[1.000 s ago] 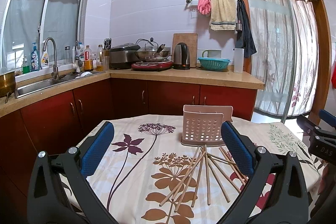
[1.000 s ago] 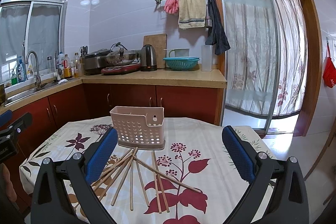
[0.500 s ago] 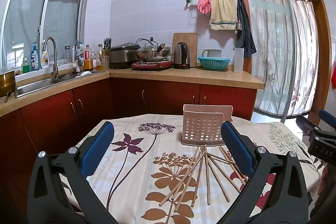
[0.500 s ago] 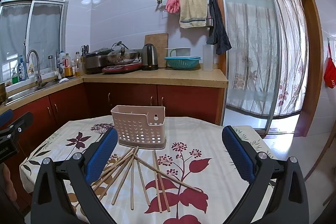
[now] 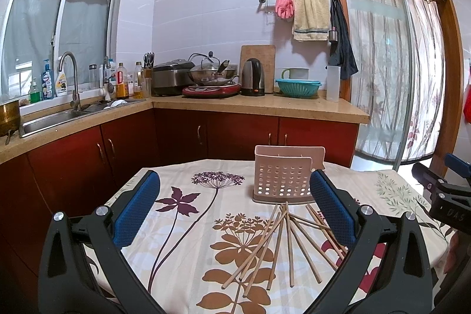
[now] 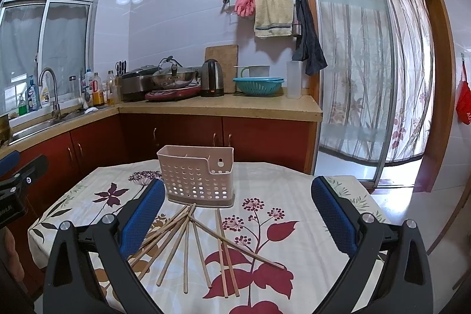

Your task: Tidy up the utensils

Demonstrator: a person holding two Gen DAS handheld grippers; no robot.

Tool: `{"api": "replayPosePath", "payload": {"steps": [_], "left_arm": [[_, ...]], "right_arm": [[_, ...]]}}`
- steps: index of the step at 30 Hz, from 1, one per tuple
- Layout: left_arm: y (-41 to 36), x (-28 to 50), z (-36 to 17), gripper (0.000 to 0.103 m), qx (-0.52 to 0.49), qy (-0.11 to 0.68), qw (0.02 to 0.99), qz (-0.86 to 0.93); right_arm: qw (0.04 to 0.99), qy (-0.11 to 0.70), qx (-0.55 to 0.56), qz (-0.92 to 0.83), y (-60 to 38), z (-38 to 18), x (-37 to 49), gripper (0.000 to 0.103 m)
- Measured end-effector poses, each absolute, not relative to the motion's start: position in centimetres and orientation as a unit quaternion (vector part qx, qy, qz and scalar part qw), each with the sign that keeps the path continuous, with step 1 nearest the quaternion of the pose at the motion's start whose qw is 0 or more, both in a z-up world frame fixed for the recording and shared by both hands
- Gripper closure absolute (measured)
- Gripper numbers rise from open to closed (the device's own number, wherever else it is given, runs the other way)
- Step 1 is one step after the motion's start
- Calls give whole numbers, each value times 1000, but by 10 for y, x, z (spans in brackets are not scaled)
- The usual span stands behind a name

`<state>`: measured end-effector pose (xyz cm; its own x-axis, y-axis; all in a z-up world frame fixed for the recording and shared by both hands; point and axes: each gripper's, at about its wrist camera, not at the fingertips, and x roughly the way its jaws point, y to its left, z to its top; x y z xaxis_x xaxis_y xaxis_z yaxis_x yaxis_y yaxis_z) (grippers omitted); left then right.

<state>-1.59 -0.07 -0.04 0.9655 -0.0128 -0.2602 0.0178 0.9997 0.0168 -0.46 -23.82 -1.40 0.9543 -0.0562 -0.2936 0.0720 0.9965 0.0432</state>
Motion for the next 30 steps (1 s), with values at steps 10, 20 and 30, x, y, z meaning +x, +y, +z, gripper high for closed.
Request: {"api": "replayPosePath", "payload": {"steps": [10,20,30], "left_arm": [[7,11,-39,4,8,170,985,-1],[13,43,-88,4,10,235,972,6],[15,65,-113,4,15,270,963,14]], "right_arm": [[980,195,32,-22,-269,-72,23,6],[959,280,31,-14,-294,-144,54,30],[937,349,24,14,-298,-179,86,43]]}}
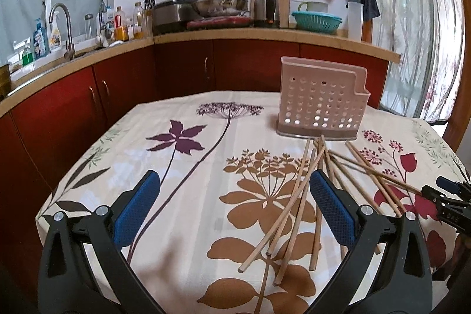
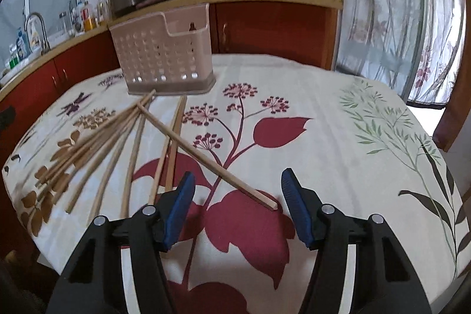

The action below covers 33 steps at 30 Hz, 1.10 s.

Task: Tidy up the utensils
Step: 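Lower the right gripper onto a wooden chopstick and close on it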

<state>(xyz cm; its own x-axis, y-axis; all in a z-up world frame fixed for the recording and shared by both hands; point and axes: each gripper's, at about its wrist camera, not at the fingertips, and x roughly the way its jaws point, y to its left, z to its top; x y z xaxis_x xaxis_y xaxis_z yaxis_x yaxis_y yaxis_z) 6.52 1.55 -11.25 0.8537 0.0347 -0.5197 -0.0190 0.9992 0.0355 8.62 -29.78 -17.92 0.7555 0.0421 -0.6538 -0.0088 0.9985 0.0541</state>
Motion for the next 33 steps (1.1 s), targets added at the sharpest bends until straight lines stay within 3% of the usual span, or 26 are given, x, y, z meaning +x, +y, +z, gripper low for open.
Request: {"api": "replayPosePath", "payload": {"steps": [8,12,13,19,29,33], "left_arm": [[20,74,-121,4,9,282,959,17],[21,75,-123,4,7,284,959,17],[21,75,-123,4,7,284,959,17],[22,75,-127,4,7,288,957,14],[27,71,-138,4,11,296,955,18],[28,70,-145,4,13,301,953,14]], "right_arm": [[917,399,25,18,-305,-193,111,44],[913,407,19,26,-303,-199,107,66],[913,406,19,34,-302,-199,106,75],[917,395,-7,49,-292,-198,91,89],[917,391,-10,75,-280,-197,60,95],[922,381,-2,73,-279,-198,60,88]]}}
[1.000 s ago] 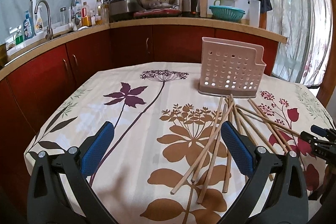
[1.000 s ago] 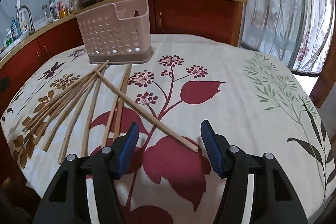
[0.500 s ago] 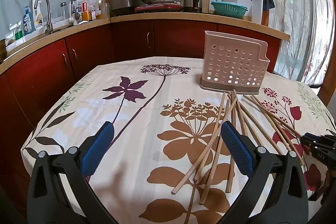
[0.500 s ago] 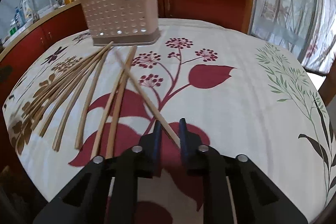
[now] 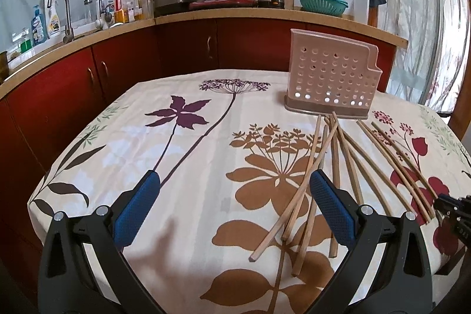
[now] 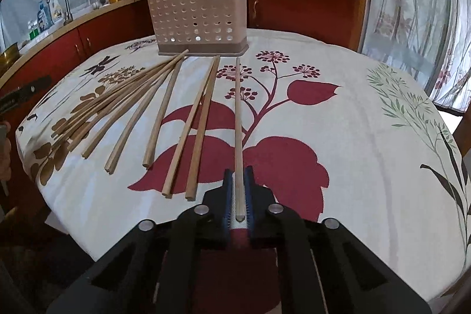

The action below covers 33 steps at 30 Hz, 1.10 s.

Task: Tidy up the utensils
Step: 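Lower the right gripper onto a wooden chopstick and close on it, then close the left gripper on another wooden chopstick while the right gripper holds its chopstick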

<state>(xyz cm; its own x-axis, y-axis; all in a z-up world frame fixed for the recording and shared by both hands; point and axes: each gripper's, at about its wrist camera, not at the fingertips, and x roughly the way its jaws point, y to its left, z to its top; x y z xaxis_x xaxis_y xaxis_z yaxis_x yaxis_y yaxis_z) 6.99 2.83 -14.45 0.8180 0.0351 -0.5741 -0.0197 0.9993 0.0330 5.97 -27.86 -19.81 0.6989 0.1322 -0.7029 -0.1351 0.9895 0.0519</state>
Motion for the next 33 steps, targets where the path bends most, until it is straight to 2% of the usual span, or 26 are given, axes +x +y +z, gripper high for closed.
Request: {"api": "replayPosePath", "payload": {"steps": [7,9,11,13,18,23,25,33], "left_arm": [[33,72,-160,4,18,306,952,0],[33,73,-165,8,26,310,950,-7],[31,74,-170,19,38,314,949,-14],[28,76,-175,24,54,320,946,-25],[22,75,-179,33,70,323,942,-57],[26,79,-186,55,67,341,935,-78],[31,79,-188,61,57,347,933,-83],[26,73,-192,64,73,346,929,-105]], "right_arm": [[929,364,-13,63,-274,-201,56,88],[929,363,-14,63,-273,-201,56,88],[929,363,-11,63,-273,-201,57,88],[930,363,-10,62,-273,-202,56,88],[930,362,-9,61,-272,-202,56,88],[930,362,-6,59,-272,-202,56,88],[931,361,-5,59,-272,-202,56,88],[932,358,-3,59,-273,-202,56,88]]}}
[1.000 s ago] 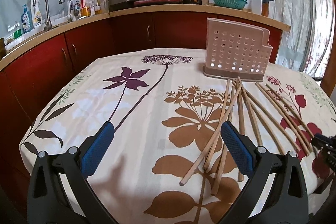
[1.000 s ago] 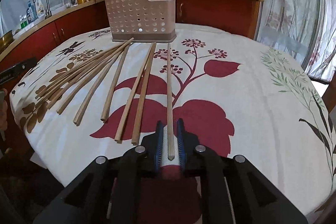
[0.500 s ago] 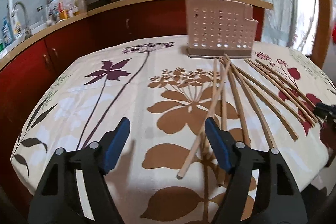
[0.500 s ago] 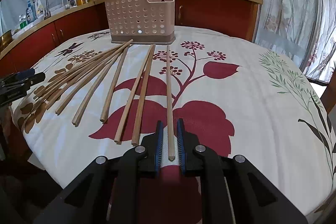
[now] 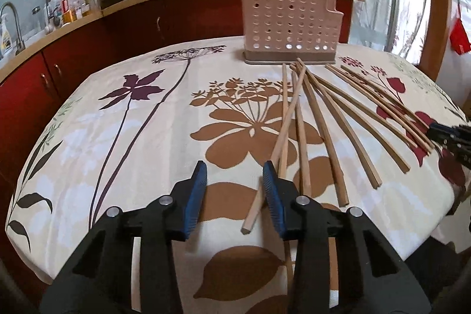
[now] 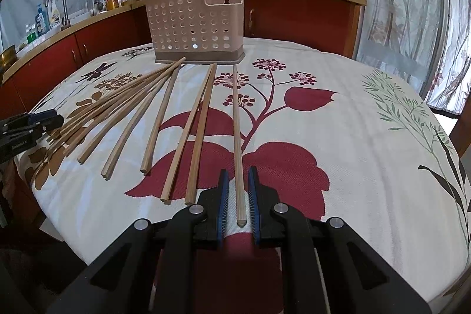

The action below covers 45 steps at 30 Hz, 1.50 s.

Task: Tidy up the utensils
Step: 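Close the left gripper on another wooden chopstick while the right gripper holds its chopstick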

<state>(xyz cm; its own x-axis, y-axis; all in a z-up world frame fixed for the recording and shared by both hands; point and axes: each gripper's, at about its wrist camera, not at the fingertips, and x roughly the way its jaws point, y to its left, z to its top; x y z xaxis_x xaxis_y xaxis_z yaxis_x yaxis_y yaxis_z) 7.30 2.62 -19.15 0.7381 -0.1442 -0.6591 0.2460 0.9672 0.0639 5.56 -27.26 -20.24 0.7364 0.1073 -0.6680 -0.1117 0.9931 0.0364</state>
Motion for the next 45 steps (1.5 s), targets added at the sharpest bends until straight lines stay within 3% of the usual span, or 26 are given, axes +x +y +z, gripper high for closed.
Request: {"api": "replayPosePath", "payload": {"steps": [22,28,45], "left_arm": [[22,52,-188,66,89,359,921,-126],[28,58,-199,87,74,377,915,-118],[23,59,-202,89,70,359,922,-126]], "right_arm": [[933,356,-5,58,-272,-204,54,88],[933,356,-6,58,-271,-203,54,88],[938,340,-2,63,-269,-207,52,85]]}}
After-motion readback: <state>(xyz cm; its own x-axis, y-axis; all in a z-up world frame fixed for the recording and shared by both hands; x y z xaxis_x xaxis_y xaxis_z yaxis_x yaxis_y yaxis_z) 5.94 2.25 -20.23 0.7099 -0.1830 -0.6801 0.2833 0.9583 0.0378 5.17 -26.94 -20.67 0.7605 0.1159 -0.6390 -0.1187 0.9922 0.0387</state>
